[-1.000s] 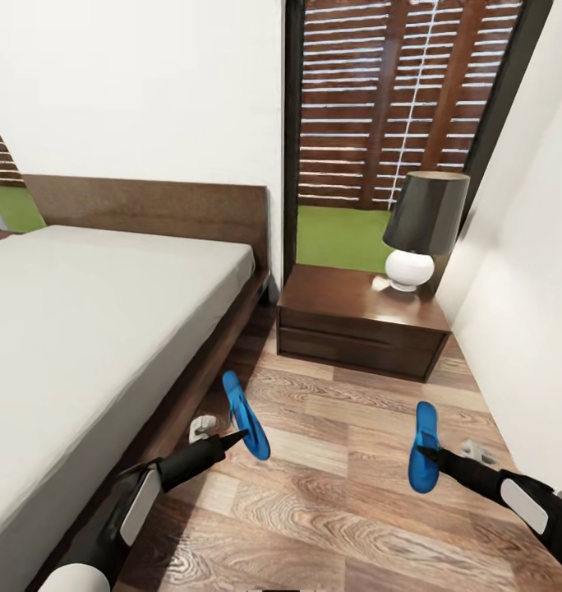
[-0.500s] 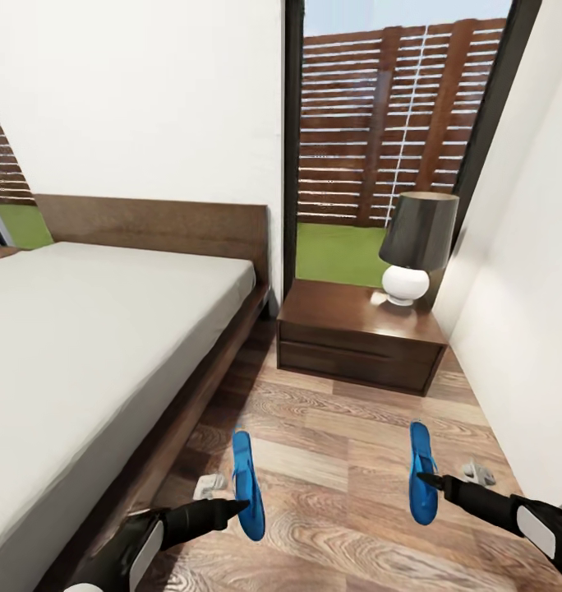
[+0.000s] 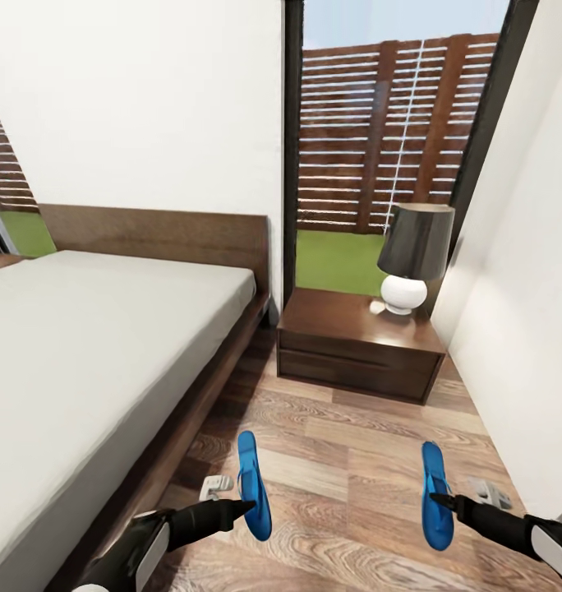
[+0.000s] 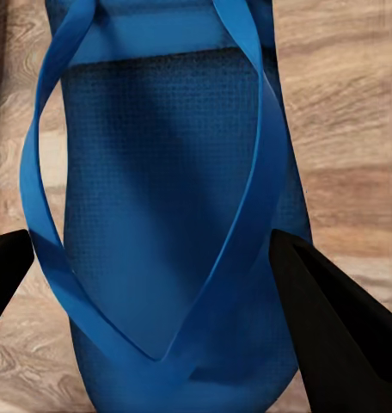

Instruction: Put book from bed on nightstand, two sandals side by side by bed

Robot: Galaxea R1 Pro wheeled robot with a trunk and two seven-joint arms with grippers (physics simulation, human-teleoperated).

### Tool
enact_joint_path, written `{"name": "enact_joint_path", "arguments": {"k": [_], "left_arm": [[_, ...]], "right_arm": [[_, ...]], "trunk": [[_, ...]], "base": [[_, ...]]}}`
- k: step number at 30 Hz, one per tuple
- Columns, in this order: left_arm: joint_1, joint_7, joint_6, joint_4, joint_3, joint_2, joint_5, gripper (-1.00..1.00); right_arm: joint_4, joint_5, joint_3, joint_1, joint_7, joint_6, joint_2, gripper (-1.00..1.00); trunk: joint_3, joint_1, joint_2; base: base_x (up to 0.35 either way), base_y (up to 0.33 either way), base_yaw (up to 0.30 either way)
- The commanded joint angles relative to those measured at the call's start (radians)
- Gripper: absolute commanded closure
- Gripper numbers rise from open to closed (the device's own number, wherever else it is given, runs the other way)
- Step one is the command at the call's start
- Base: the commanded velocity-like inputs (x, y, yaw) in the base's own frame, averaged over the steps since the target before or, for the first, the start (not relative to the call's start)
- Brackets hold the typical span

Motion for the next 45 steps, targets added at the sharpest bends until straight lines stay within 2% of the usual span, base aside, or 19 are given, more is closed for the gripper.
{"name": "enact_joint_path", "arguments": {"k": [1,7,9,10,12,13,15,17,20,23,25,27,30,32,45], "left_arm": [[0.0,-0.004,0.01,0.0,0.004,-0.001,0.004,1.0],[0.0,-0.002,0.01,0.002,0.004,-0.001,0.004,1.0],[0.0,-0.002,0.009,0.005,0.004,-0.001,0.005,1.0],[0.0,-0.002,0.008,0.013,0.004,-0.001,0.005,1.0],[0.0,-0.002,-0.011,0.045,0.004,-0.001,0.004,1.0],[0.0,-0.002,-0.02,0.054,0.004,-0.001,0.004,1.0],[0.0,-0.002,-0.068,0.092,0.005,-0.001,0.004,1.0],[0.0,-0.002,-0.11,0.13,0.005,0.001,0.005,1.0],[0.0,-0.002,-0.126,0.165,0.005,0.005,0.005,1.0],[0.0,-0.003,-0.146,0.192,0.005,0.006,0.005,1.0],[0.0,-0.003,-0.159,0.201,0.005,0.007,0.006,1.0],[0.001,-0.004,-0.165,0.21,0.005,0.007,0.006,1.0],[0.001,-0.004,-0.167,0.213,0.005,0.007,0.007,1.0],[0.001,-0.003,-0.168,0.214,0.005,0.007,0.007,1.0],[0.004,-0.002,-0.17,0.216,0.005,0.007,0.007,1.0]], "right_arm": [[0.007,-0.012,0.001,0.003,0.002,0.01,0.0,1.0],[0.02,-0.01,0.005,0.011,0.002,0.01,0.007,1.0],[0.02,0.016,0.012,0.011,0.003,0.01,0.055,1.0],[0.02,0.048,0.017,0.011,0.003,0.01,0.089,1.0],[0.021,0.147,0.023,0.011,0.003,0.01,0.154,1.0],[0.021,0.175,0.023,0.011,0.003,0.01,0.168,1.0],[0.021,0.272,0.025,0.011,0.004,0.009,0.212,1.0],[0.021,0.328,0.026,0.011,0.006,0.009,0.234,1.0],[0.022,0.346,0.025,0.011,0.052,0.009,0.238,1.0],[0.033,0.354,0.025,0.012,0.201,0.004,0.235,1.0],[0.072,0.356,0.025,0.013,0.272,-0.046,0.234,1.0],[0.145,0.356,0.025,0.013,0.306,-0.161,0.235,1.0],[0.178,0.356,0.025,0.013,0.317,-0.242,0.236,1.0],[0.188,0.355,0.025,0.013,0.317,-0.269,0.238,1.0],[0.196,0.354,0.025,0.013,0.31,-0.29,0.242,1.0]], "trunk": [[0.002,-0.004,0.007],[0.021,-0.027,0.049],[0.027,-0.035,0.063],[0.031,-0.039,0.07],[0.037,-0.046,0.084],[0.04,-0.05,0.091],[0.046,-0.058,0.105],[0.052,-0.065,0.119],[0.062,-0.077,0.14],[0.071,-0.088,0.161],[0.078,-0.096,0.175],[0.084,-0.104,0.189],[0.093,-0.115,0.21],[0.099,-0.123,0.224],[0.14,-0.173,0.315]], "base": [[0.0,0.0,0.0],[0.0,0.0,0.0],[0.0,0.0,0.0],[0.0,0.0,0.0],[0.0,0.0,0.0],[0.0,0.0,0.0],[0.0,0.0,0.0],[0.0,0.0,0.0],[0.0,0.0,0.0],[0.0,0.0,0.0],[0.0,0.0,0.0],[0.0,0.0,0.0],[0.0,0.0,0.0],[0.0,0.0,0.0],[0.0,0.0,0.0]]}}
